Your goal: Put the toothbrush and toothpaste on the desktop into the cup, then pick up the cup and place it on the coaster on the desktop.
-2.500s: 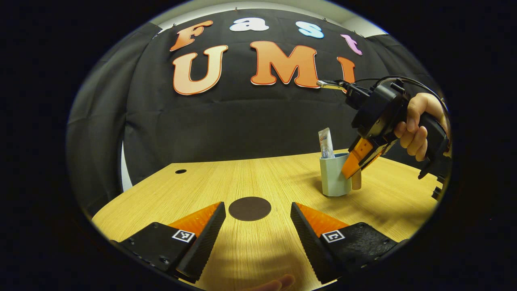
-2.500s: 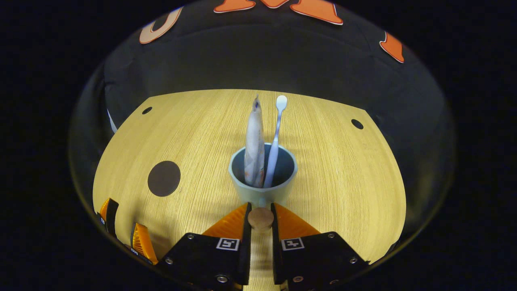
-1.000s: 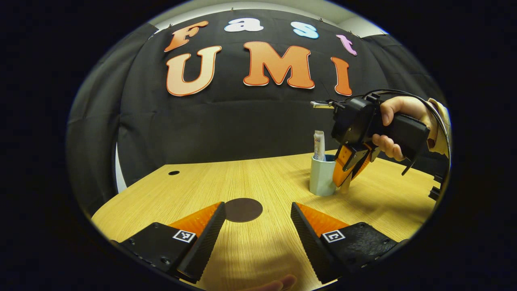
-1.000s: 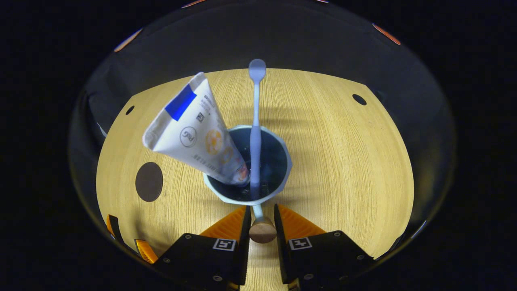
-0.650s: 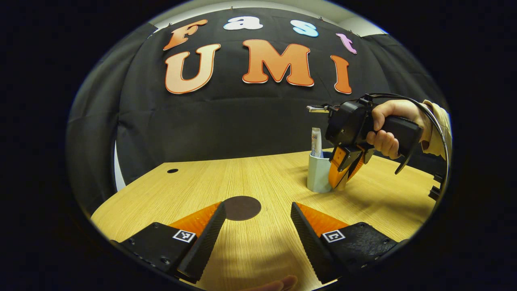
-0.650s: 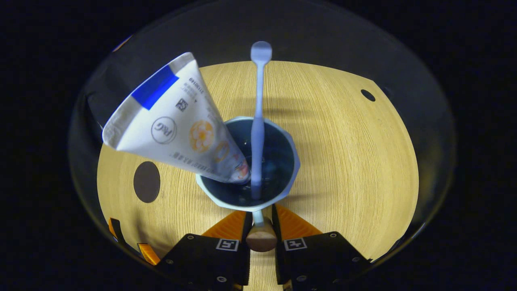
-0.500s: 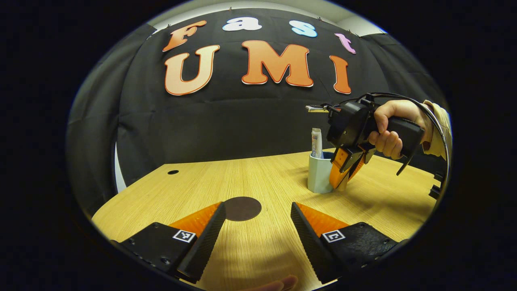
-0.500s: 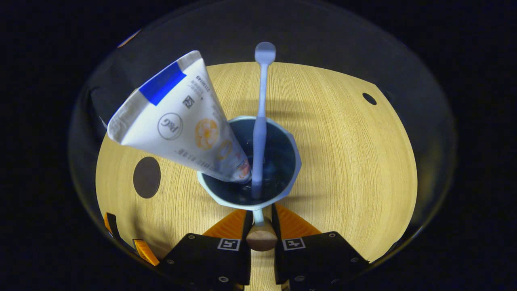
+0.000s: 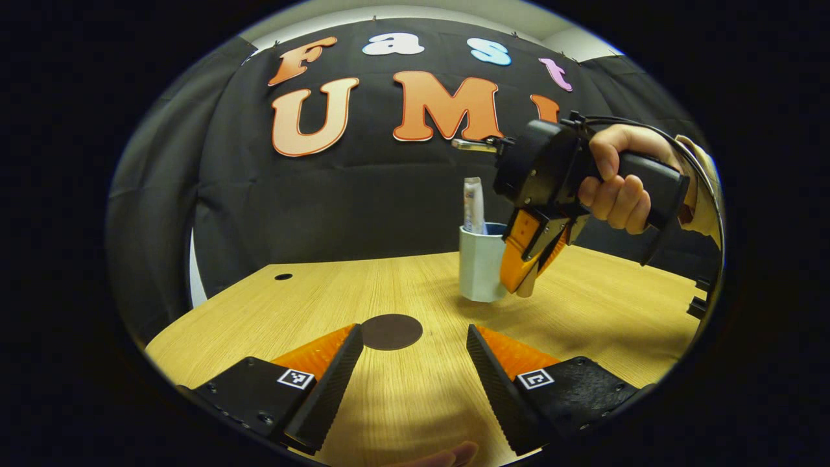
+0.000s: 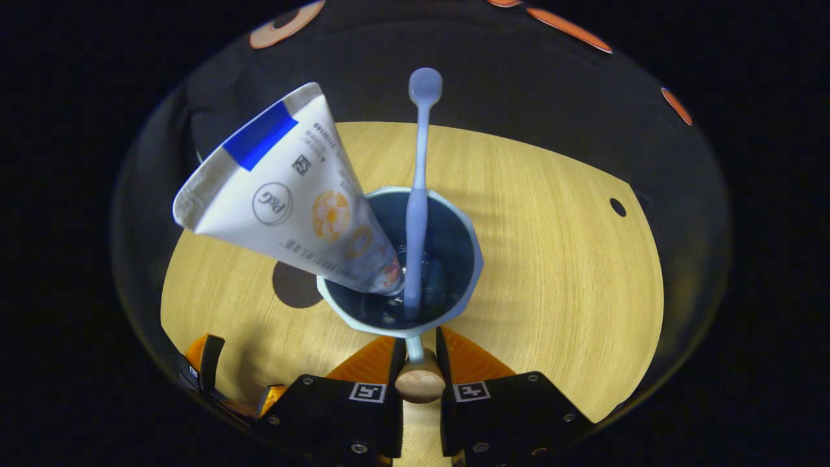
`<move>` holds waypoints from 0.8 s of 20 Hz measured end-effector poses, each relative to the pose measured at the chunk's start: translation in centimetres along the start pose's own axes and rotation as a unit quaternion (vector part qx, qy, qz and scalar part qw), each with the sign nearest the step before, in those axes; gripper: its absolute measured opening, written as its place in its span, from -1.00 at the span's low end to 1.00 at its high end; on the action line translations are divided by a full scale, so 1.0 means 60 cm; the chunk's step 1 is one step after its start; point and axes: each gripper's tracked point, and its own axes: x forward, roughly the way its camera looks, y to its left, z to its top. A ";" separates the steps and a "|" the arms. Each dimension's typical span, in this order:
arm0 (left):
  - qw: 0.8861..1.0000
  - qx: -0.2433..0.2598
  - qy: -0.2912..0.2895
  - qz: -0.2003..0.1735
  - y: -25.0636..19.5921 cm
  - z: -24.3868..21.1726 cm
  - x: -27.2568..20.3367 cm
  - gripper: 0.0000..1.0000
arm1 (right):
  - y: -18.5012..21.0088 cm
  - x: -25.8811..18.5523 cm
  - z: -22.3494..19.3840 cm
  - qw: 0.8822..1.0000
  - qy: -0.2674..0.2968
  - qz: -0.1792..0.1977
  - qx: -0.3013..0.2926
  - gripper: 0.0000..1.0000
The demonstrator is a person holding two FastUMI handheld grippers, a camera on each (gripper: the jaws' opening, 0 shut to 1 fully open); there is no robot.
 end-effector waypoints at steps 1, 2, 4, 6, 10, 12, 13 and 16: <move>1.000 0.004 -0.004 0.006 0.003 0.002 -0.002 0.95 | 0.006 0.007 -0.001 1.000 -0.001 0.007 -0.012 -0.53; 1.000 0.007 -0.010 0.013 0.008 0.009 -0.006 0.94 | 0.012 0.014 0.004 1.000 -0.003 0.014 -0.025 -0.53; 0.999 0.008 -0.021 0.023 0.016 0.025 -0.015 0.95 | 0.019 0.030 0.008 0.999 -0.004 0.026 -0.047 -0.53; 0.999 0.007 -0.032 0.028 0.015 0.035 -0.025 0.95 | 0.020 0.036 0.013 0.997 -0.003 0.034 -0.064 -0.54; 0.998 0.002 -0.043 0.036 0.026 0.041 -0.033 0.94 | 0.021 0.037 0.022 0.996 0.013 0.036 -0.083 -0.53; 0.998 -0.001 -0.048 0.037 0.027 0.045 -0.042 0.95 | 0.020 0.032 0.022 0.996 0.025 0.033 -0.084 -0.53; 0.998 -0.001 -0.050 0.035 0.028 0.045 -0.049 0.95 | 0.020 0.029 0.022 0.995 0.029 0.032 -0.085 -0.53; 0.998 0.000 -0.052 0.030 0.027 0.046 -0.057 0.95 | 0.017 0.026 0.026 0.995 0.037 0.030 -0.087 -0.53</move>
